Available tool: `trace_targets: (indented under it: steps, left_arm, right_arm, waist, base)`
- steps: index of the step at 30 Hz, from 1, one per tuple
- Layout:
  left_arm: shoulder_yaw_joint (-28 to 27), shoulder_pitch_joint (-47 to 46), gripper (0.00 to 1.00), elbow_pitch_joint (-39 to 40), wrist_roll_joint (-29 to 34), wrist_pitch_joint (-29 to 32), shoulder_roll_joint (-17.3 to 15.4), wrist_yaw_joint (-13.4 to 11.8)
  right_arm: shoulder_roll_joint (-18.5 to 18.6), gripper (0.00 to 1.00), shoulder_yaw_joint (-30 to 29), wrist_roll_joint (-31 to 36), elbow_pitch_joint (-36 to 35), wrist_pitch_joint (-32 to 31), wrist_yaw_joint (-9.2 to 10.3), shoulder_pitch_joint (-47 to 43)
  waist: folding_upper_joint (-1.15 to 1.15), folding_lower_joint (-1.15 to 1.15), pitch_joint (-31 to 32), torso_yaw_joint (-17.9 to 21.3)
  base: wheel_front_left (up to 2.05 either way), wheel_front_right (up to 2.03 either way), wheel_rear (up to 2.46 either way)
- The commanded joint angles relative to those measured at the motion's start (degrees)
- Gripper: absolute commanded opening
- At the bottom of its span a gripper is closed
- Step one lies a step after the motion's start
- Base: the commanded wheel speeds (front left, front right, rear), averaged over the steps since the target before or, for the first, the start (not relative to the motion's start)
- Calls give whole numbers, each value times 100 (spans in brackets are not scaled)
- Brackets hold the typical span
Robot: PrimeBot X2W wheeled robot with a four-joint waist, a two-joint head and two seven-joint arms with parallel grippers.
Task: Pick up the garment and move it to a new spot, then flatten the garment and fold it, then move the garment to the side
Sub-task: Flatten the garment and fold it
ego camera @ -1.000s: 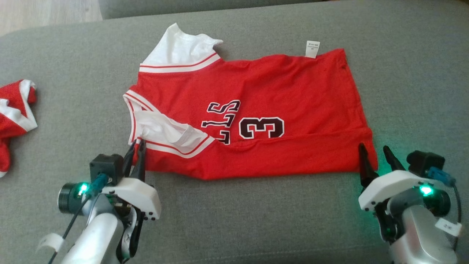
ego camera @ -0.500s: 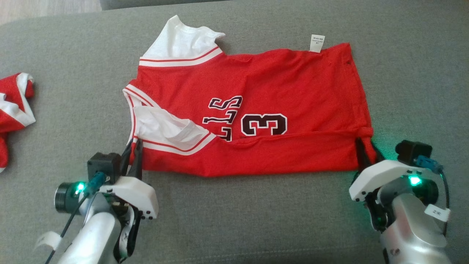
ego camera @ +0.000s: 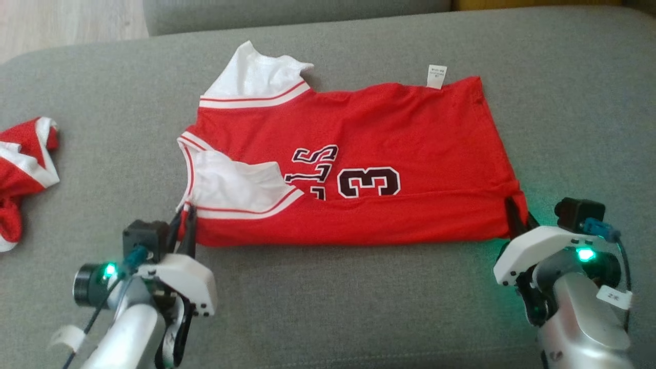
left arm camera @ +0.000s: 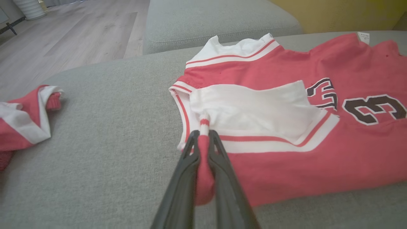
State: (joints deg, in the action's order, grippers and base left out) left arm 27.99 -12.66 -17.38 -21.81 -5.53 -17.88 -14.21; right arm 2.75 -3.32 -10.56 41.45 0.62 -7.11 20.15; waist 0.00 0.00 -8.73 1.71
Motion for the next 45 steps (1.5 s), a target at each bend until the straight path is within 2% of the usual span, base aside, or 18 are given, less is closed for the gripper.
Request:
trace_targets:
  steps: [1, 8, 20, 21, 22, 23, 28, 32, 36, 41, 44, 45]
  left_arm:
    - [-188, -56, 0, 127, -34, 20, -205, -47]
    - [-99, 316, 0, 217, -87, 239, -319, -91]
    - [-55, 1066, 0, 879, -200, 572, -539, -327]
    - [-61, 1069, 26, 920, -195, 567, -543, -349]
    - [-66, 1061, 61, 957, -174, 540, -548, -374]
    - [-72, 1047, 100, 990, -158, 506, -544, -396]
    - [-207, 933, 100, 1131, -158, 124, -471, -469]
    - [-435, 830, 100, 1236, -201, -498, -353, -526]
    - [-686, 755, 100, 1355, -233, -824, -282, -534]
    - [-741, 515, 100, 1422, -126, -899, -369, -333]
    - [-571, 83, 100, 1269, -42, -610, -525, -61]
    - [-571, 83, 100, 1269, -42, -610, -525, -61]
  right_arm:
    - [13, 0, 59, 74, -253, -58, -37, -30]
    - [29, 0, -63, 166, -1018, -827, -37, -590]
    - [48, 0, -152, -242, -2891, -2050, -37, -1807]
    - [45, 0, -150, -270, -2997, -2084, -37, -1860]
    - [42, 84, -169, -284, -3104, -2078, -37, -1894]
    - [37, 100, -185, -306, -3203, -2061, -37, -1909]
    - [22, 100, -176, -448, -3669, -1706, -37, -1853]
    - [16, 100, -71, -754, -3935, -978, -37, -1740]
    - [15, 100, 7, -771, -4003, -238, -37, -1686]
    - [14, 100, 141, -613, -3906, 121, -37, -1493]
    - [14, 100, 139, -397, -3833, 96, -37, -1250]
    - [14, 100, 139, -397, -3833, 96, -37, -1250]
  waist:
    - [0, 0, 89, -13]
    - [0, 0, 379, -48]
    - [0, 0, 640, -31]
    - [0, 0, 648, -25]
    - [0, 0, 654, -16]
    - [0, 0, 660, -6]
    - [0, 0, 679, 51]
    - [0, 0, 681, 85]
    - [0, 0, 639, 122]
    - [0, 0, 417, 212]
    - [0, 0, 187, 253]
    - [0, 0, 187, 253]
  base:
    - [0, 0, 0]
    - [0, 0, 0]
    - [0, 0, 0]
    - [0, 0, 0]
    - [0, 0, 0]
    - [0, 0, 0]
    - [0, 0, 0]
    - [0, 0, 0]
    - [0, 0, 0]
    - [0, 0, 0]
    - [0, 0, 0]
    - [0, 0, 0]
